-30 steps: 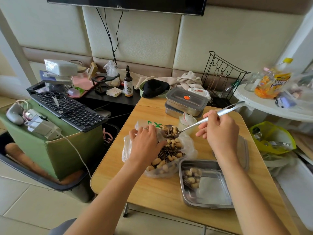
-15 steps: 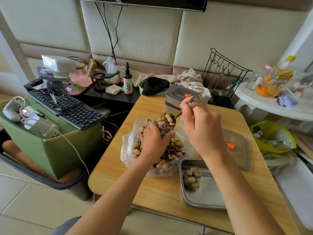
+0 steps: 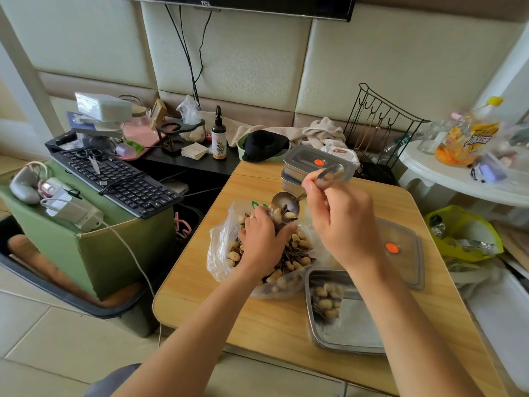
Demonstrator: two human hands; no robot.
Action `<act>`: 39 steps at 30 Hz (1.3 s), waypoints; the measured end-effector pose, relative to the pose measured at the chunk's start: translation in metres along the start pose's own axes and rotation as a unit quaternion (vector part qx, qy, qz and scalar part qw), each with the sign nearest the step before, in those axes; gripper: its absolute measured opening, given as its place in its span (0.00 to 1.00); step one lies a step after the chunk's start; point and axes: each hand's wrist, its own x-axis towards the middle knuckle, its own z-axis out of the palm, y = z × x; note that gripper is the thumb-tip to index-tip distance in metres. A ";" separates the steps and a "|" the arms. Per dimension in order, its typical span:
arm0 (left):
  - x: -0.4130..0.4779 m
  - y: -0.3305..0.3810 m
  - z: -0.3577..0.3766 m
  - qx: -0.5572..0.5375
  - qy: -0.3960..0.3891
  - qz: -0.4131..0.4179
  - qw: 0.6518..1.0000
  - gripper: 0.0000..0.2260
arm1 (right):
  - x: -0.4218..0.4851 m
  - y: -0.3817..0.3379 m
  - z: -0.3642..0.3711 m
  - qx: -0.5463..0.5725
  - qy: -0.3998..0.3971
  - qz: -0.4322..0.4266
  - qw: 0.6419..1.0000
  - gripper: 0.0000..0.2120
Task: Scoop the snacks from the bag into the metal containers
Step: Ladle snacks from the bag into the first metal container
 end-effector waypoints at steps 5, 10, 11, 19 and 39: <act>-0.001 -0.001 0.000 -0.001 0.000 0.010 1.000 0.22 | -0.003 0.000 -0.001 -0.003 0.036 0.015 0.999 0.12; -0.001 0.000 0.000 0.002 -0.005 0.014 1.000 0.22 | -0.004 0.005 0.000 0.011 0.019 0.019 1.000 0.13; -0.002 -0.001 0.000 0.002 -0.006 0.015 1.000 0.22 | -0.005 0.004 -0.001 0.013 0.029 0.022 0.999 0.12; -0.001 -0.002 -0.004 -0.018 -0.010 0.035 0.999 0.23 | -0.006 0.003 -0.003 0.040 0.025 0.001 0.999 0.14; -0.005 0.000 -0.020 -0.094 -0.023 0.031 0.995 0.17 | -0.008 -0.007 -0.008 0.014 0.068 -0.037 0.997 0.12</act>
